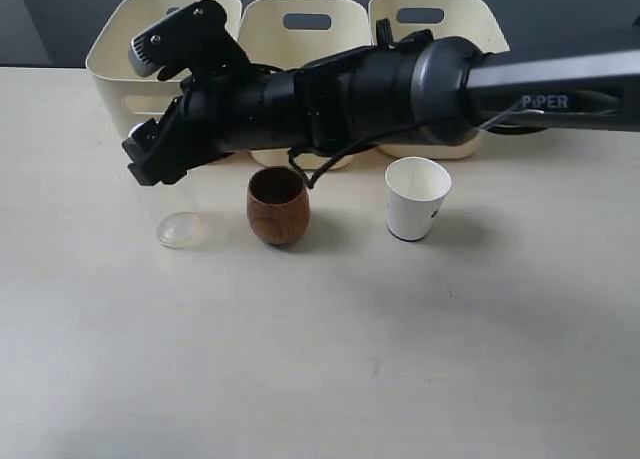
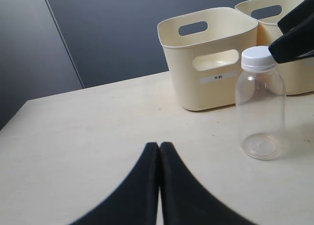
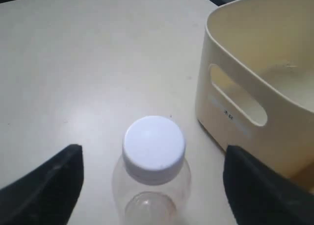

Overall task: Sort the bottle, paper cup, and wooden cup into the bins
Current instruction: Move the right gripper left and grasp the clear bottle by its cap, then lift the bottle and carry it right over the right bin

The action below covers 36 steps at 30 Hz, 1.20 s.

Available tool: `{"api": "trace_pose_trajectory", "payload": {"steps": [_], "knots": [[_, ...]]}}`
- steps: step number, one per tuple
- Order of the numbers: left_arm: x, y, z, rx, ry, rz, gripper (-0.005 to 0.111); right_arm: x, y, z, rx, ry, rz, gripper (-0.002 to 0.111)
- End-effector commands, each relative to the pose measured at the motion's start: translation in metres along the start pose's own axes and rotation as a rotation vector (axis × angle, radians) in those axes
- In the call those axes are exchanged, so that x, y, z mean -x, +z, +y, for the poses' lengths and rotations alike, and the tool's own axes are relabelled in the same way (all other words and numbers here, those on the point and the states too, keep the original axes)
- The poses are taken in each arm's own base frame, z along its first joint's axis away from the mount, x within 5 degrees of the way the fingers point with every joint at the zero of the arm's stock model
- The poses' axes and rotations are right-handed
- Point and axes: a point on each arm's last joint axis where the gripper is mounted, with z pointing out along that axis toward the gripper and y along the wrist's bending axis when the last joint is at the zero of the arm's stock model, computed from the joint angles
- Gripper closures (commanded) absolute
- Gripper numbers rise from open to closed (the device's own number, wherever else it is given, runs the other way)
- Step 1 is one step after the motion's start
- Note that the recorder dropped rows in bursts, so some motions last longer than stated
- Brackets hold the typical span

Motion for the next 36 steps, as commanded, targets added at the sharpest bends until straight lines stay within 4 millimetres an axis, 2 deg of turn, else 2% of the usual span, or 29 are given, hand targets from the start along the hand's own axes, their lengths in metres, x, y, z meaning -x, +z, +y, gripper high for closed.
{"api": "trace_pose_trajectory", "payload": {"steps": [1,7,10,25,27,30,33,36], "knots": [[0.000,0.000,0.000,-0.002,-0.001,-0.010,0.107,0.008,0.005,-0.003,-0.006,0.051,-0.026,0.034],[0.000,0.000,0.000,-0.002,-0.001,-0.010,0.107,-0.003,0.030,-0.008,-0.002,0.072,-0.010,0.034],[0.000,0.000,0.000,-0.002,-0.001,-0.010,0.107,-0.006,0.037,-0.009,-0.001,0.079,-0.006,0.034],[0.000,0.000,0.000,-0.002,-0.001,-0.009,0.107,-0.017,0.047,-0.010,-0.007,0.096,0.021,0.034],[0.000,0.000,0.000,-0.002,-0.001,-0.009,0.107,-0.017,0.047,-0.010,-0.007,0.095,0.021,0.037],[0.000,0.000,0.000,-0.002,-0.001,-0.009,0.107,-0.015,0.047,-0.011,-0.008,0.094,0.013,0.050],[0.000,0.000,0.000,-0.002,-0.001,-0.009,0.107,-0.012,0.047,-0.011,-0.008,0.092,0.007,0.074],[0.000,0.000,0.000,-0.002,-0.001,-0.009,0.107,-0.012,0.047,-0.011,-0.008,0.092,0.007,0.104]]}}
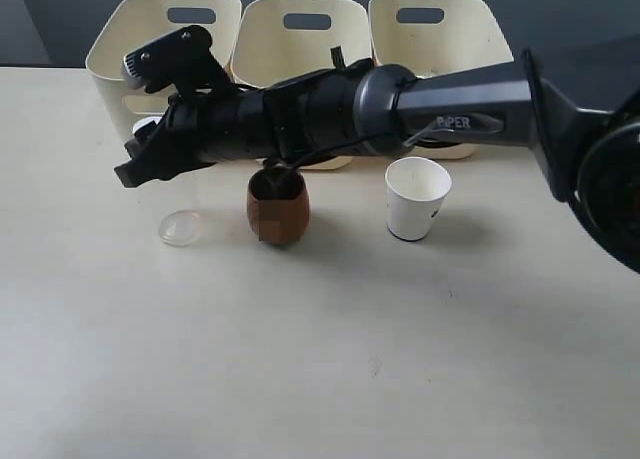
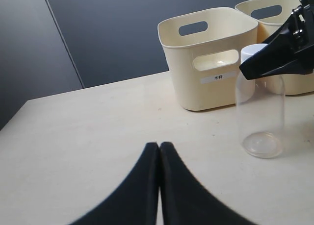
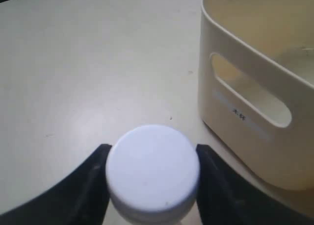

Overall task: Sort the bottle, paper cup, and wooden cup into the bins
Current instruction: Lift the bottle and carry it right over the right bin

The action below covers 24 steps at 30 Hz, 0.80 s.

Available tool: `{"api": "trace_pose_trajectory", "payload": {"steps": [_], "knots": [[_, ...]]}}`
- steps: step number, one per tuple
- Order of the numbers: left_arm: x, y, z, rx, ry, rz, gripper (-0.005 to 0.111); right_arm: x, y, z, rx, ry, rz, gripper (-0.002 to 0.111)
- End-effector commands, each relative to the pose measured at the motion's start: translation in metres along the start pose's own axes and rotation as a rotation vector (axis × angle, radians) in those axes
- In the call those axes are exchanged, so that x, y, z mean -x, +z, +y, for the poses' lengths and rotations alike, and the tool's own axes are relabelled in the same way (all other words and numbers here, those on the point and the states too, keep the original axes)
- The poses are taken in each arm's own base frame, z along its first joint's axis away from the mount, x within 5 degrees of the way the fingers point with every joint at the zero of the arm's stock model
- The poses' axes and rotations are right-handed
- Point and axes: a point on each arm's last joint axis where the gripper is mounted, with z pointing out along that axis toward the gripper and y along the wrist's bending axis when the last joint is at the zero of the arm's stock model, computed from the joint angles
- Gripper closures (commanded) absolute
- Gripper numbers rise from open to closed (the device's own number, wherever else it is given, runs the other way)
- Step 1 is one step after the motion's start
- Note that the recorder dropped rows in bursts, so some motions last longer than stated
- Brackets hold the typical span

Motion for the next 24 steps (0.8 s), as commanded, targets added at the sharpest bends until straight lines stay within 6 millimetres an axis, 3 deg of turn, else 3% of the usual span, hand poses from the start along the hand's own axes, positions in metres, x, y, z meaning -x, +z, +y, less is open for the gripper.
{"api": "trace_pose_trajectory", "payload": {"steps": [1,6,14,24], "knots": [[0.000,0.000,0.000,-0.002,-0.001,-0.009,0.107,0.003,-0.001,-0.001,-0.005,0.005,-0.009,0.108],[0.000,0.000,0.000,-0.002,-0.001,-0.009,0.107,0.009,-0.005,0.000,0.003,0.077,-0.024,0.108],[0.000,0.000,0.000,-0.002,-0.001,-0.009,0.107,0.058,-0.044,0.008,0.008,0.093,-0.146,0.108],[0.000,0.000,0.000,-0.002,-0.001,-0.011,0.107,0.092,-0.088,0.017,-0.005,-0.008,-0.160,0.108]]}}
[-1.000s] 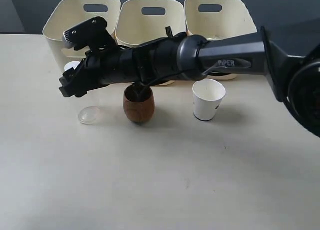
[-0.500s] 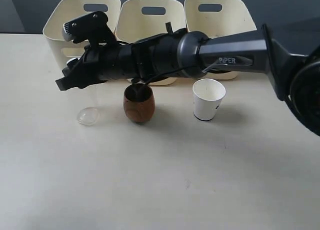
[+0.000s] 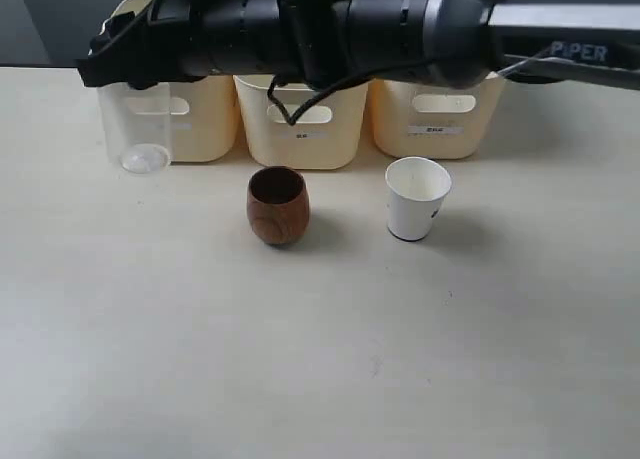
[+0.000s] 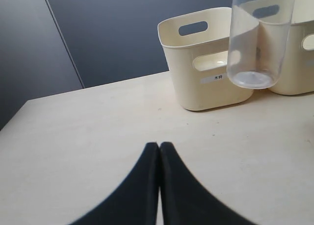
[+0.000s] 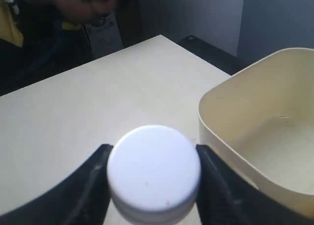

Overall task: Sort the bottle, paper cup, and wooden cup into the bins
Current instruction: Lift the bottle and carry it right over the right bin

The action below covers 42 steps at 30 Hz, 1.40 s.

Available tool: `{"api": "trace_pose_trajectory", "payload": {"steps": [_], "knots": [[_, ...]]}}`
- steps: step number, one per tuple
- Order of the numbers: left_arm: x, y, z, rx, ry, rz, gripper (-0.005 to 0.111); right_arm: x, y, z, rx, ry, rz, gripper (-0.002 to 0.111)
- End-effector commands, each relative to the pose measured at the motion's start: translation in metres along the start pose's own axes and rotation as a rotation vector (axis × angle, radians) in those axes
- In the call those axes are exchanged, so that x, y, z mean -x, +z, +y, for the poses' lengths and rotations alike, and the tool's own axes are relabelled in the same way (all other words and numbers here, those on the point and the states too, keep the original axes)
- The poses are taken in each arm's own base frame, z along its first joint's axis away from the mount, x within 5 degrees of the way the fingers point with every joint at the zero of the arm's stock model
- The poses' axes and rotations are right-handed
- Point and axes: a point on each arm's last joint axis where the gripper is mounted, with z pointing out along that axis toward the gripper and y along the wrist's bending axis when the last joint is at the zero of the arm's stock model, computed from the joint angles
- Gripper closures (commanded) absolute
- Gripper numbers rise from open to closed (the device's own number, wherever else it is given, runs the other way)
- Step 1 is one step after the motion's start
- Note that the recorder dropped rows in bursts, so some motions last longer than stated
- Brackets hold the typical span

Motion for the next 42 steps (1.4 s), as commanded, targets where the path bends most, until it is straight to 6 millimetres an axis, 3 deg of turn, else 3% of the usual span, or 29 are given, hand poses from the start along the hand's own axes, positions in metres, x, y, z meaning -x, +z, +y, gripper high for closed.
{"api": "trace_pose_trajectory", "payload": {"steps": [1,11,23,34,42], "knots": [[0.000,0.000,0.000,-0.002,-0.001,-0.011,0.107,0.019,-0.019,0.004,-0.012,-0.065,0.000,0.108],[0.000,0.000,0.000,-0.002,-0.001,-0.011,0.107,0.042,-0.053,0.008,-0.064,-0.150,0.043,0.108],[0.000,0.000,0.000,-0.002,-0.001,-0.011,0.107,0.038,-0.080,-0.044,-0.272,-0.020,0.193,0.109],[0.000,0.000,0.000,-0.002,-0.001,-0.011,0.107,0.051,-0.109,-0.057,-0.451,-0.086,0.220,0.109],[0.000,0.000,0.000,-0.002,-0.001,-0.011,0.107,0.054,-0.131,-0.079,-0.775,-0.111,0.255,0.109]]}}
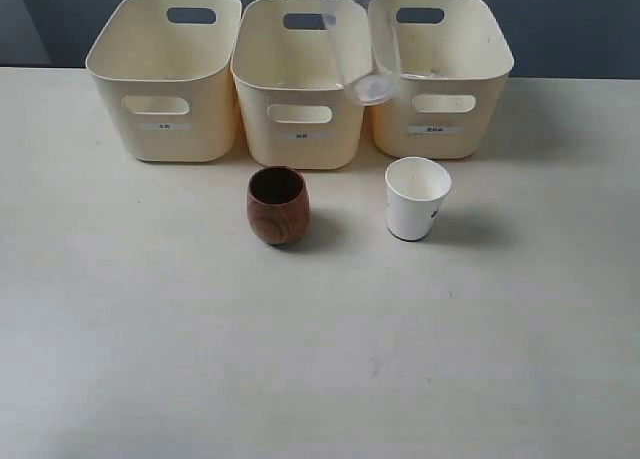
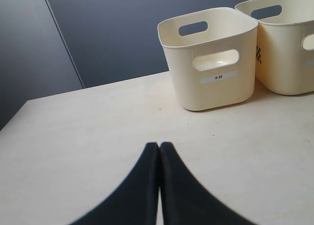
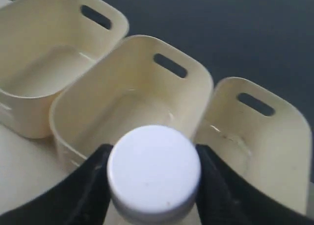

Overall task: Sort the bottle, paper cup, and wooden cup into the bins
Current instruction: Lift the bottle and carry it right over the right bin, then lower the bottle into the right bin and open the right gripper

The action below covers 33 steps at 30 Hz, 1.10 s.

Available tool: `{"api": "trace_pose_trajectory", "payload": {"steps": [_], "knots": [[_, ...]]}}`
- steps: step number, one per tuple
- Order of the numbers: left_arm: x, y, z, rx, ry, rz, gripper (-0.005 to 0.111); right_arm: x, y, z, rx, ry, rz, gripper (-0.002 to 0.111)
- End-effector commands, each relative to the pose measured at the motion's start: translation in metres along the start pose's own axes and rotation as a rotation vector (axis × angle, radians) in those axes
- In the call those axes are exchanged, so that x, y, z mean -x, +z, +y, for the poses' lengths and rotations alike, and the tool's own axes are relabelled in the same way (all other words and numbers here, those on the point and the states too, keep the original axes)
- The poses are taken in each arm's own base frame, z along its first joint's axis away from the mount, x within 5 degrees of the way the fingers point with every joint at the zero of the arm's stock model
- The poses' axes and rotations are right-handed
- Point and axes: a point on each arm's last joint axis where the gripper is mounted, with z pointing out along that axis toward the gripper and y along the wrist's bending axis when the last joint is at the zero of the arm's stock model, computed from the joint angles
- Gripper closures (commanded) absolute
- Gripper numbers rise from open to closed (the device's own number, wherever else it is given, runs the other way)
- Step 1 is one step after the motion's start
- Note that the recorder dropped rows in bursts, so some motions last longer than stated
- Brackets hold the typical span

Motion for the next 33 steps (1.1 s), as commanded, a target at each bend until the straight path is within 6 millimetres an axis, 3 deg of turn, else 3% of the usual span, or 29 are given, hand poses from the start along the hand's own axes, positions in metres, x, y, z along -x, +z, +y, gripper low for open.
{"api": "trace_pose_trajectory", "payload": {"steps": [1,8,17,21,24,27,29,33], "knots": [[0.000,0.000,0.000,-0.002,-0.001,-0.011,0.107,0.002,-0.006,-0.020,-0.176,0.006,-0.005,0.109],[0.000,0.000,0.000,-0.002,-0.001,-0.011,0.107,0.006,-0.007,-0.037,-0.285,0.056,-0.064,0.109],[0.000,0.000,0.000,-0.002,-0.001,-0.011,0.107,0.001,0.002,-0.079,-0.323,0.177,-0.093,0.109],[0.000,0.000,0.000,-0.002,-0.001,-0.011,0.107,-0.004,0.026,-0.086,-0.276,0.167,-0.128,0.109],[0.000,0.000,0.000,-0.002,-0.001,-0.011,0.107,-0.015,0.060,-0.085,-0.212,0.123,-0.149,0.109],[0.000,0.000,0.000,-0.002,-0.001,-0.011,0.107,-0.035,0.091,-0.099,-0.184,0.173,-0.143,0.109],[0.000,0.000,0.000,-0.002,-0.001,-0.011,0.107,-0.047,0.105,-0.116,-0.176,0.205,-0.149,0.109],[0.000,0.000,0.000,-0.002,-0.001,-0.011,0.107,-0.059,0.117,-0.131,-0.156,0.267,-0.161,0.109]]}}
